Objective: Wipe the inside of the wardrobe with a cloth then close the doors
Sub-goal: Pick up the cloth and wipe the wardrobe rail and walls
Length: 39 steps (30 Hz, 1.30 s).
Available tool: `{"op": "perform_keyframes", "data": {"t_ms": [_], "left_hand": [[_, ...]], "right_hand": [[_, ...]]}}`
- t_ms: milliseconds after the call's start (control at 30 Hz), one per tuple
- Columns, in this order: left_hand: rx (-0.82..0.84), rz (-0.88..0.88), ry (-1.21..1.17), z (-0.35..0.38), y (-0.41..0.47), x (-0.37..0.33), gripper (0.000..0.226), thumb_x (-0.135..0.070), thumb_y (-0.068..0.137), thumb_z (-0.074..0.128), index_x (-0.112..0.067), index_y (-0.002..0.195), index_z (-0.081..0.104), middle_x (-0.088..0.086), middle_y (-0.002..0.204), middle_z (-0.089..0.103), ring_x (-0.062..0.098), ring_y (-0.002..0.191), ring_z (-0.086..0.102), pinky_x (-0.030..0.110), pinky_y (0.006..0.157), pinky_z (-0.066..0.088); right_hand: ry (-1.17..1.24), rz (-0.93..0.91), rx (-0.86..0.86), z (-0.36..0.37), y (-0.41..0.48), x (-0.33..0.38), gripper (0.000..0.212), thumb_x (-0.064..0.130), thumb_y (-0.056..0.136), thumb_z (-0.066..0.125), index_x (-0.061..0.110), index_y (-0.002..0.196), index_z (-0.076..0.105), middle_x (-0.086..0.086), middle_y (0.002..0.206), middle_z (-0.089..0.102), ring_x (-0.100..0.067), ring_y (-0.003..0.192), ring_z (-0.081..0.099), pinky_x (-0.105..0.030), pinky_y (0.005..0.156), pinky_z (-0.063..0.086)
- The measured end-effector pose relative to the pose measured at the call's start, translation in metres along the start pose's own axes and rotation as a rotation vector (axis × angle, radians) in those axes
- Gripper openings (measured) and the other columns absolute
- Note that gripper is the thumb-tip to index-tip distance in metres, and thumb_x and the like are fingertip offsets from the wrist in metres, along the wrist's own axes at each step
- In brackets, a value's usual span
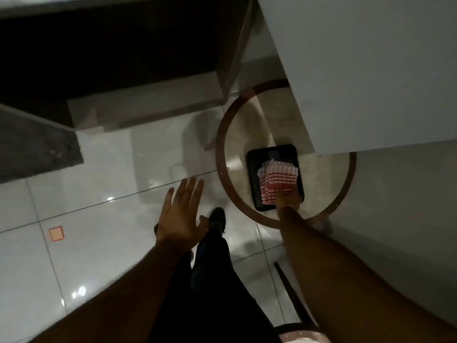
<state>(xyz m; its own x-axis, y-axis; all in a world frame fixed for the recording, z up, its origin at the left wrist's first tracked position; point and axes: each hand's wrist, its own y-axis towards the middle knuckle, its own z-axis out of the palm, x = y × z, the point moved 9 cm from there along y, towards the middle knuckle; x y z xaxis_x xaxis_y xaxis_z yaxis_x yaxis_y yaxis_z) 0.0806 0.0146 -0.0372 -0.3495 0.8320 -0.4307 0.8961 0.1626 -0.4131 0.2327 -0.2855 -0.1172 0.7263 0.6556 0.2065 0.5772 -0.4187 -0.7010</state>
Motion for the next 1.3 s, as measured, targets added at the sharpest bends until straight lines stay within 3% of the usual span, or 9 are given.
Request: {"op": "perform_keyframes", "data": {"t_ms": [267,433,633,767,900,933,1033,1200,1300], "left_hand": [[-0.004,-0.063,0.034,0.021,-0.003,0.019,0.094,-0.038,0.093,0.05,-0.025,0.173,0.002,0.0,0.183,0.002,0.018,0.17,0.0,0.05,0.137,0.004],[0.031,-0.053,0.15,-0.004,-0.01,0.039,0.086,-0.035,0.098,0.04,-0.025,0.173,0.0,-0.002,0.182,-0.002,0.018,0.17,-0.002,0.048,0.138,0.0],[-0.041,-0.139,0.236,-0.087,0.007,0.048,0.086,-0.038,0.103,0.04,-0.023,0.172,-0.009,0.0,0.183,-0.009,0.021,0.17,-0.009,0.049,0.138,-0.001],[-0.1,-0.181,0.221,-0.155,0.015,0.033,0.089,-0.043,0.103,0.041,-0.025,0.171,-0.014,0.001,0.182,-0.016,0.022,0.169,-0.015,0.047,0.138,-0.006],[-0.23,-0.206,0.25,-0.23,0.019,0.023,0.091,-0.046,0.103,0.042,-0.023,0.171,-0.015,0.001,0.181,-0.018,0.021,0.168,-0.019,0.047,0.137,-0.008],[-0.276,-0.202,0.25,-0.253,0.021,0.02,0.092,-0.046,0.102,0.042,-0.024,0.171,-0.016,0.0,0.181,-0.019,0.02,0.167,-0.02,0.047,0.137,-0.009],[-0.496,-0.206,0.255,-0.341,0.014,0.018,0.092,-0.043,0.099,0.042,-0.025,0.171,-0.013,-0.003,0.182,-0.016,0.017,0.167,-0.02,0.044,0.136,-0.011],[-0.803,-0.194,0.266,-0.469,-0.008,0.037,0.088,-0.039,0.098,0.045,-0.026,0.173,0.001,-0.005,0.183,-0.003,0.019,0.17,0.0,0.046,0.134,0.0],[-0.998,-0.151,0.28,-0.559,-0.017,0.044,0.088,-0.035,0.096,0.051,-0.026,0.173,0.01,-0.007,0.183,0.002,0.018,0.17,0.007,0.047,0.133,0.009]], "right_hand": [[-0.227,0.103,0.078,0.004,0.039,-0.004,0.084,0.042,0.108,0.056,0.004,0.168,0.012,-0.023,0.173,0.025,-0.043,0.158,0.031,-0.05,0.131,0.027],[-0.233,-0.017,0.145,-0.007,0.031,0.01,0.058,0.031,0.107,0.062,0.004,0.155,0.046,-0.026,0.156,0.053,-0.045,0.144,0.051,-0.052,0.123,0.039],[0.102,-0.115,0.15,-0.03,-0.03,0.033,0.032,0.012,0.095,0.074,-0.004,0.122,0.068,-0.035,0.116,0.073,-0.054,0.103,0.072,-0.065,0.097,0.059],[0.203,-0.241,0.229,-0.03,-0.091,0.094,0.02,0.009,0.1,0.064,-0.004,0.115,0.066,-0.035,0.094,0.074,-0.039,0.069,0.067,-0.073,0.082,0.06],[0.527,-0.279,0.314,-0.021,-0.159,0.177,0.047,0.004,0.103,0.062,0.008,0.149,0.053,-0.028,0.142,0.062,-0.045,0.113,0.068,-0.062,0.103,0.057],[0.658,-0.271,0.36,-0.018,-0.174,0.198,0.049,0.003,0.105,0.06,0.012,0.153,0.051,-0.025,0.145,0.06,-0.046,0.122,0.064,-0.057,0.103,0.057],[0.844,-0.338,0.565,-0.015,-0.239,0.272,0.055,-0.007,0.102,0.054,0.013,0.153,0.052,-0.023,0.132,0.067,-0.041,0.107,0.07,-0.044,0.086,0.063],[0.878,-0.58,0.672,-0.046,-0.36,0.39,0.059,-0.026,0.095,0.04,0.003,0.141,0.062,-0.022,0.118,0.079,-0.036,0.1,0.078,-0.048,0.096,0.061],[0.992,-0.807,0.627,-0.084,-0.447,0.464,0.066,-0.028,0.094,0.038,-0.001,0.152,0.054,-0.024,0.141,0.068,-0.041,0.13,0.067,-0.062,0.12,0.043]]}}
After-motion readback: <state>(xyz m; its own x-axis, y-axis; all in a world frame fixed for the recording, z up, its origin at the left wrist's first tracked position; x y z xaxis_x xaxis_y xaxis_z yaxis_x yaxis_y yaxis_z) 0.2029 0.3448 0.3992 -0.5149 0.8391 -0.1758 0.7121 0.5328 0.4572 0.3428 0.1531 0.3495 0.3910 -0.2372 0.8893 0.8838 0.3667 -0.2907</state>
